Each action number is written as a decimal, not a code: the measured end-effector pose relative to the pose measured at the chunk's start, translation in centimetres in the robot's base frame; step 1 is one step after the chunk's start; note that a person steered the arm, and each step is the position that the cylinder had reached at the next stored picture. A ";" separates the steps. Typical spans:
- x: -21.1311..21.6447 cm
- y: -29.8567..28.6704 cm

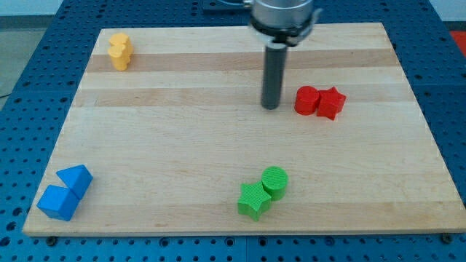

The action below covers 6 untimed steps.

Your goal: Slide the red circle below the red star

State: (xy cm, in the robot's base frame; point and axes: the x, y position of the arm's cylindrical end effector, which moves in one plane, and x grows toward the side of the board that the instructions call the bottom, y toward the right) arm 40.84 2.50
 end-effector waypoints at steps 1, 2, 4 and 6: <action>-0.6 -0.9; -1.4 3.5; -2.4 6.1; 3.2 7.9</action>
State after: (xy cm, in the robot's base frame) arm 44.05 10.39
